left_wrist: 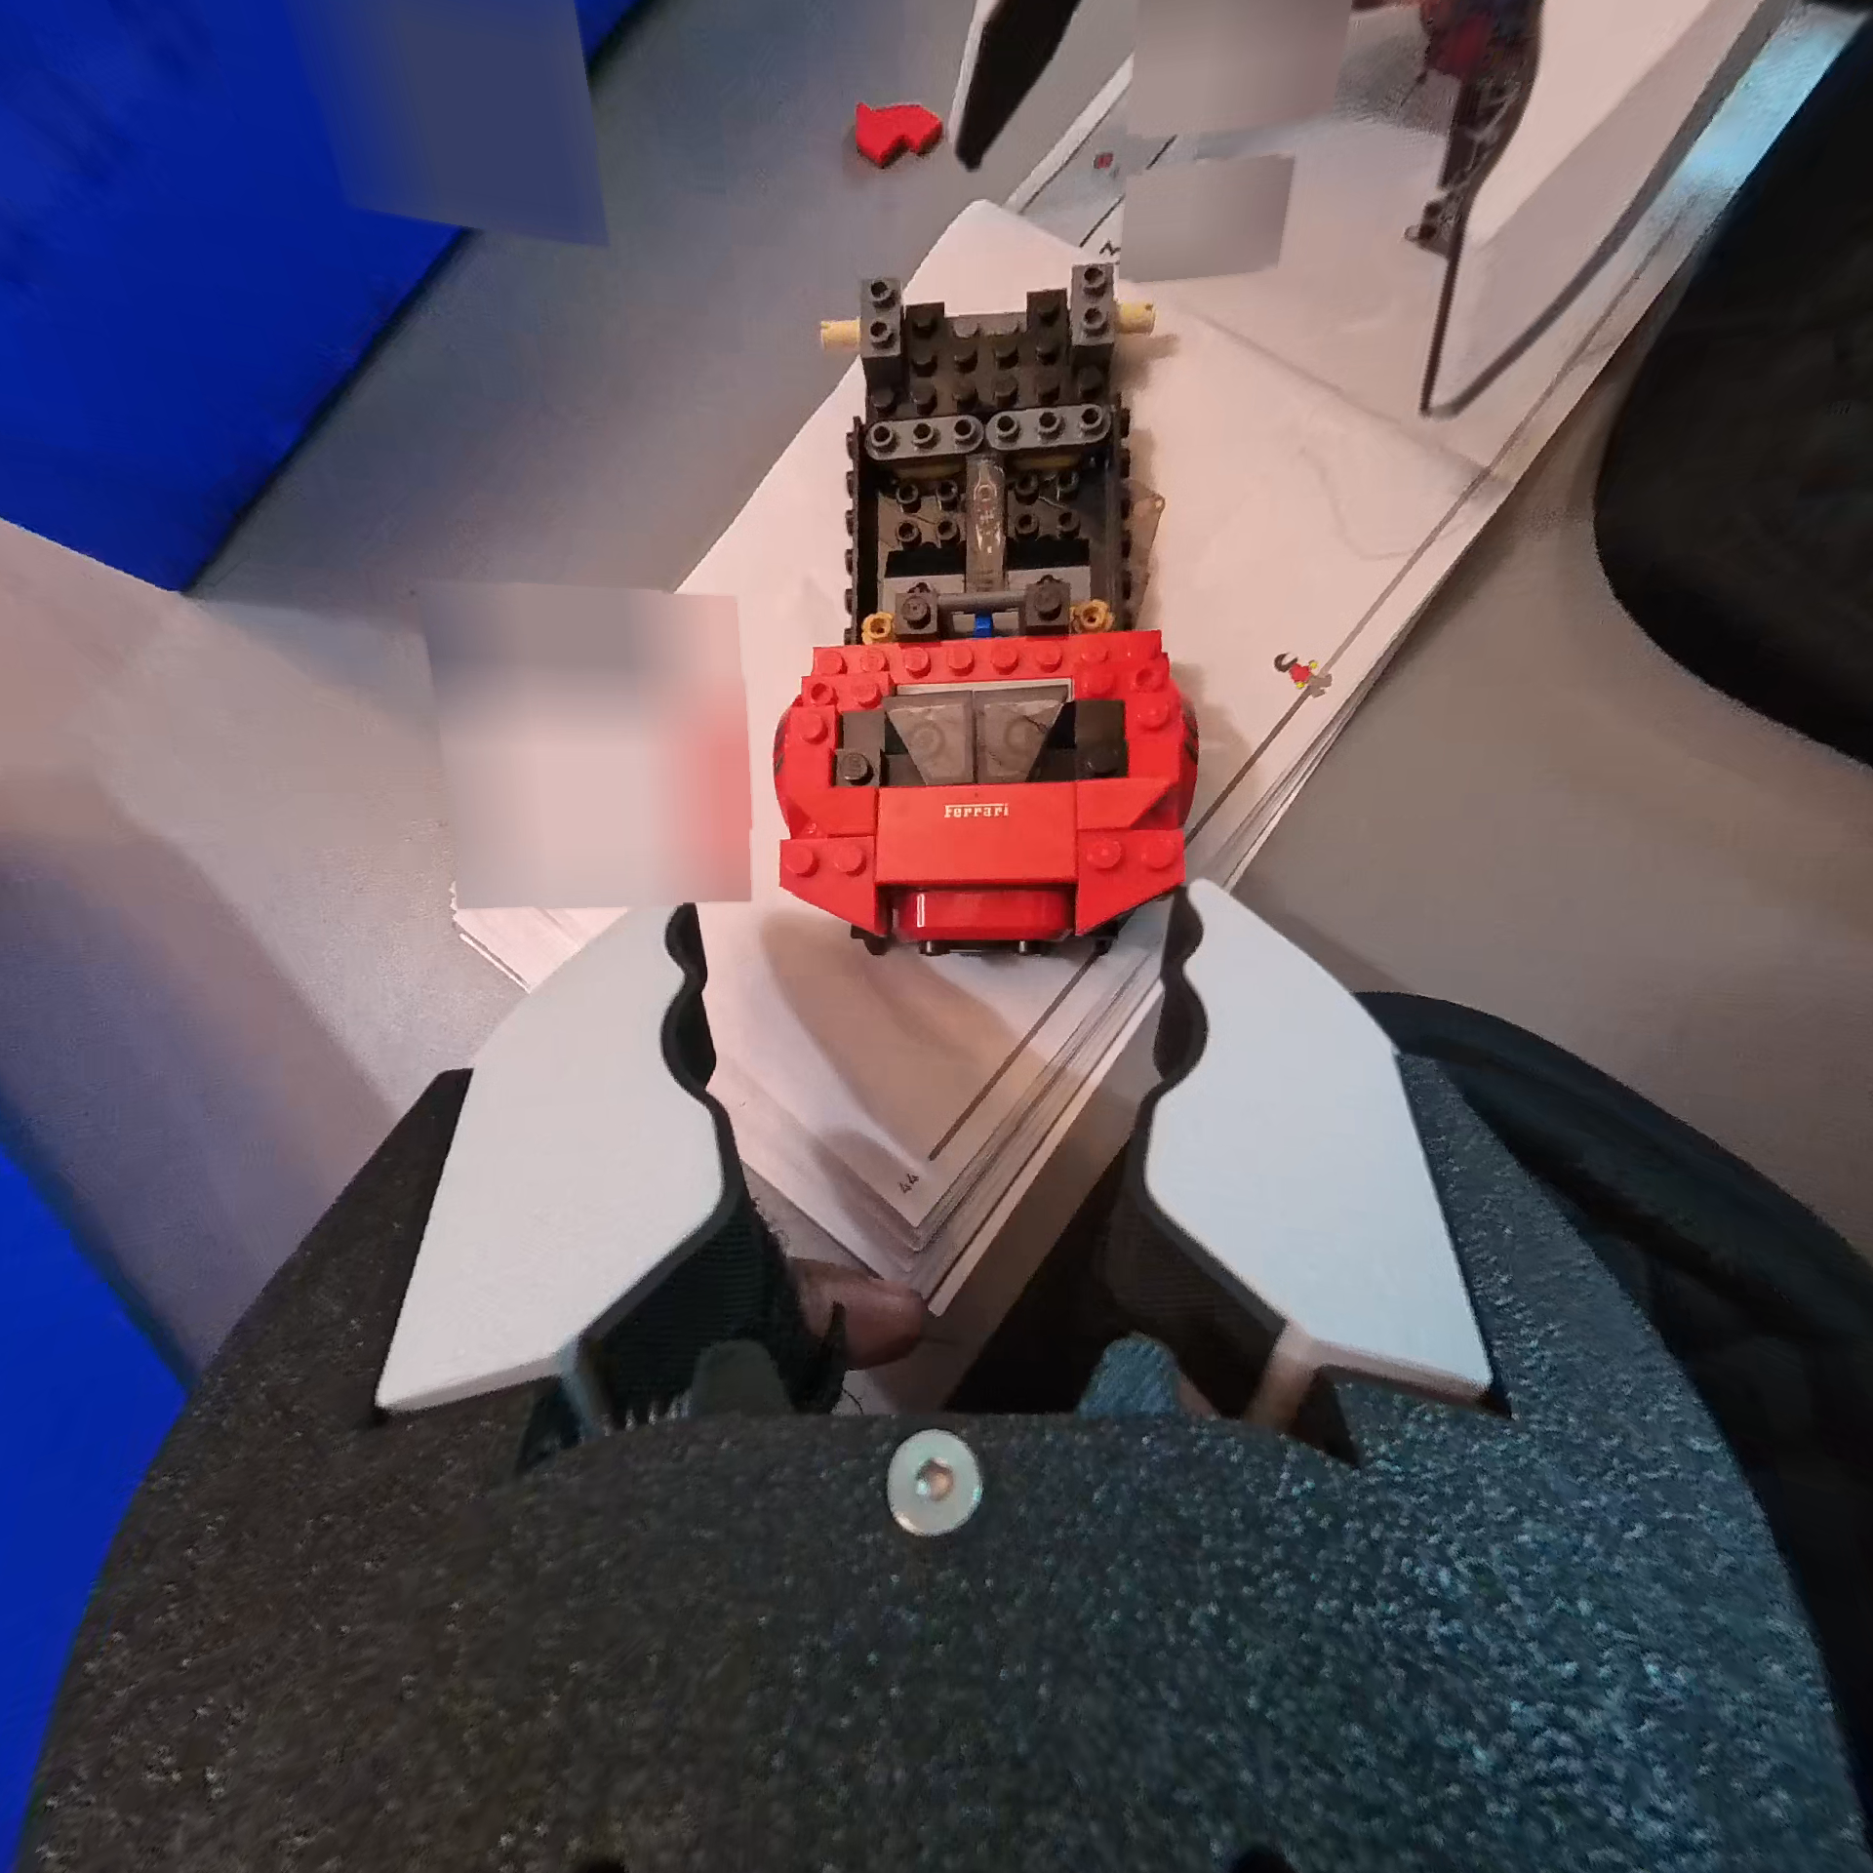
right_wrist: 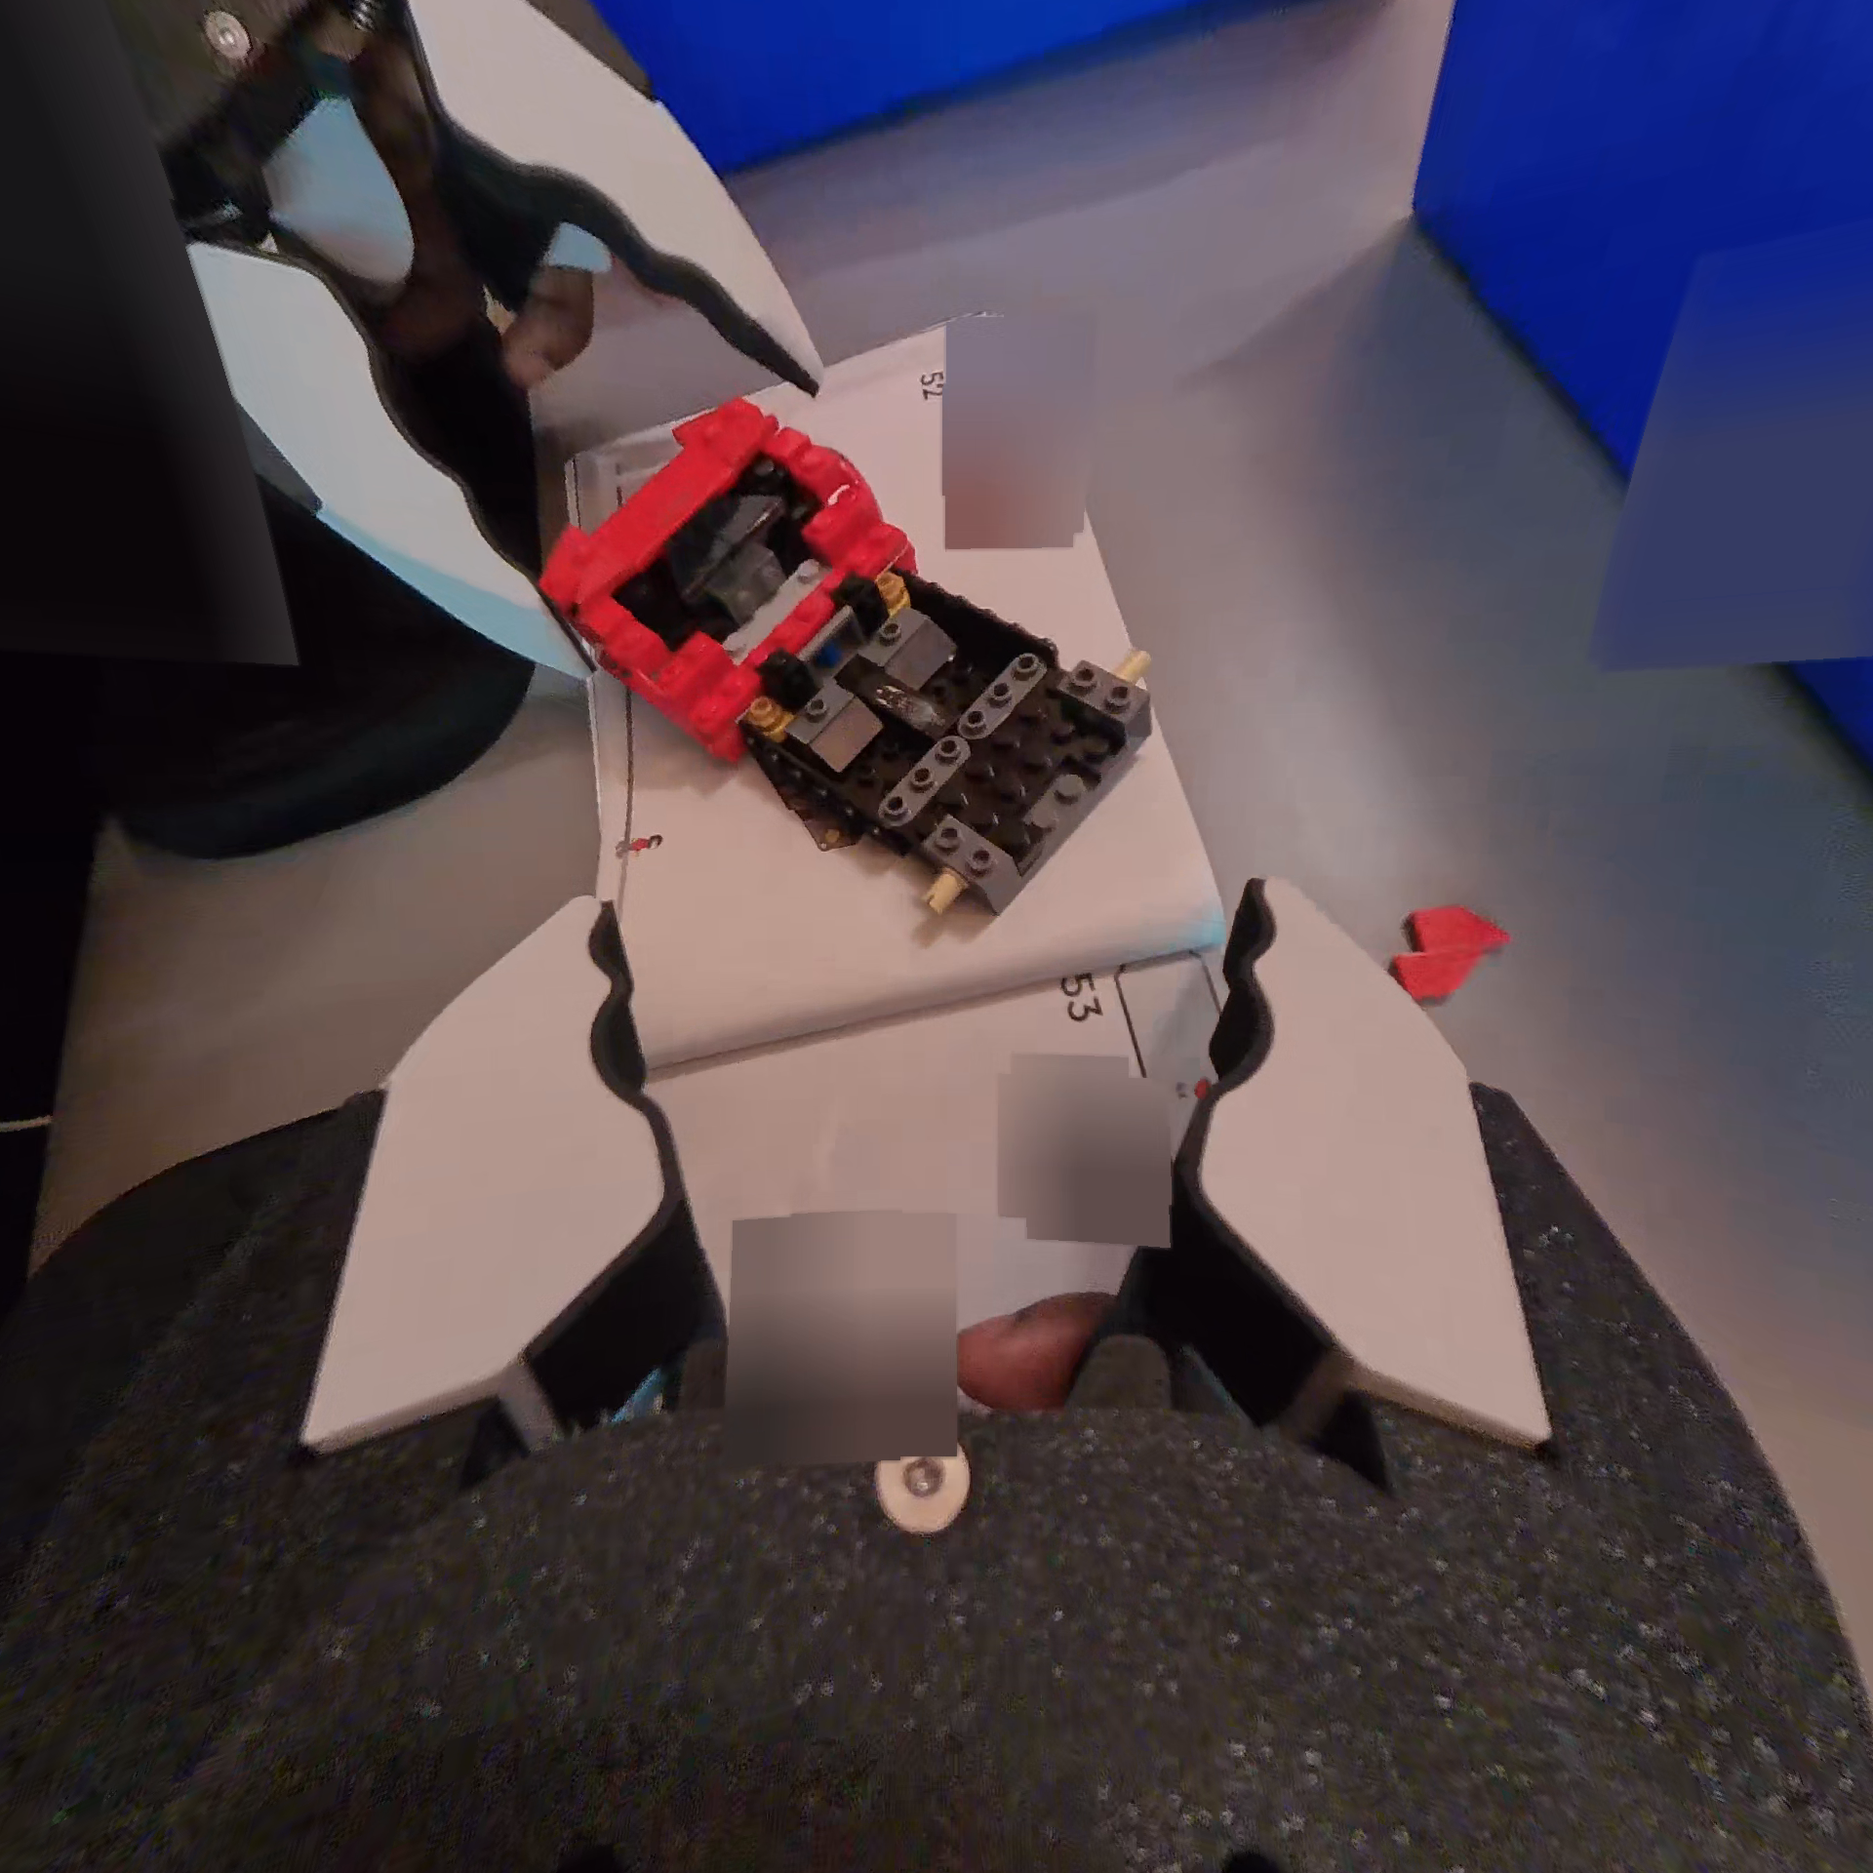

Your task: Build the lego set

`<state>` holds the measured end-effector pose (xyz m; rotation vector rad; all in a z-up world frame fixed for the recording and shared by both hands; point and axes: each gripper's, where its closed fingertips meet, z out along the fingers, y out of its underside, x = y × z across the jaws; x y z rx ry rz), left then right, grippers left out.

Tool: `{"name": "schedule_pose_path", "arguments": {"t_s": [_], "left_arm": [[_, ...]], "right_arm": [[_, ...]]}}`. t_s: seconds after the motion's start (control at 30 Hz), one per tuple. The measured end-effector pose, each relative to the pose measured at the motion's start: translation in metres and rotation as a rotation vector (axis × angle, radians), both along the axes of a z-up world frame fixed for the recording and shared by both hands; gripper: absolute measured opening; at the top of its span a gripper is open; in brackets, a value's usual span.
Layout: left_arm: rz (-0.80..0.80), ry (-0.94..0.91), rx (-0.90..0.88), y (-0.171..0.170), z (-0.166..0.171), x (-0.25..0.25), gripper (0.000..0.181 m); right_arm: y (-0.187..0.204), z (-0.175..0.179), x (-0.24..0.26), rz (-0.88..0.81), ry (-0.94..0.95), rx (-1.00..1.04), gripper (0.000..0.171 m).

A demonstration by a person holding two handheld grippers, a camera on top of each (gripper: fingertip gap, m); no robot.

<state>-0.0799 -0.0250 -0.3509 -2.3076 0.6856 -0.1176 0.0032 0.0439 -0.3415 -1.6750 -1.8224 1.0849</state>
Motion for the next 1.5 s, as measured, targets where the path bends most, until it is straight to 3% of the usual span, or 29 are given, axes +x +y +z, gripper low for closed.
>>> {"name": "schedule_pose_path", "arguments": {"t_s": [0.23,0.47,0.73,0.87,0.97,1.03,1.07,1.2,1.27,1.33,1.4,1.5], "left_arm": [[0.021,0.015,0.016,0.003,0.005,-0.013,0.085],[0.056,0.043,0.009,0.0,0.003,-0.031,0.082],[0.043,0.029,0.01,-0.006,0.005,-0.028,0.08],[0.04,-0.013,0.065,-0.01,0.014,-0.024,0.08],[-0.026,-0.077,0.107,-0.017,0.031,-0.016,0.053],[-0.097,-0.12,0.13,-0.025,0.056,-0.014,0.008],[-0.115,-0.135,0.162,-0.028,0.076,-0.017,0.001],[-0.011,-0.081,0.393,-0.042,0.177,-0.075,0.0],[0.134,-0.038,0.524,-0.057,0.225,-0.119,0.001],[0.355,0.002,0.676,-0.079,0.264,-0.17,0.005],[0.58,-0.004,0.827,-0.106,0.286,-0.217,0.007],[0.696,-0.102,0.948,-0.135,0.281,-0.247,0.009]], "right_arm": [[-0.032,0.007,0.017,0.119,-0.026,-0.094,0.089],[0.006,0.002,0.063,-0.093,-0.041,-0.075,0.092],[0.021,-0.004,0.102,-0.227,-0.056,-0.027,0.089],[0.045,0.002,0.137,-0.429,-0.086,-0.011,0.054],[0.047,0.026,0.14,-0.451,0.056,0.039,0.022],[0.041,0.045,0.129,-0.38,0.144,0.094,0.005],[0.039,0.055,0.121,-0.332,0.175,0.128,0.001],[0.02,0.099,0.06,-0.074,0.283,0.24,0.0],[0.004,0.123,0.019,0.06,0.317,0.244,0.004],[-0.011,0.142,-0.025,0.152,0.296,0.213,0.022],[-0.029,0.155,-0.071,0.272,0.263,0.197,0.03],[-0.046,0.155,-0.14,0.432,0.185,0.27,0.033]]}}
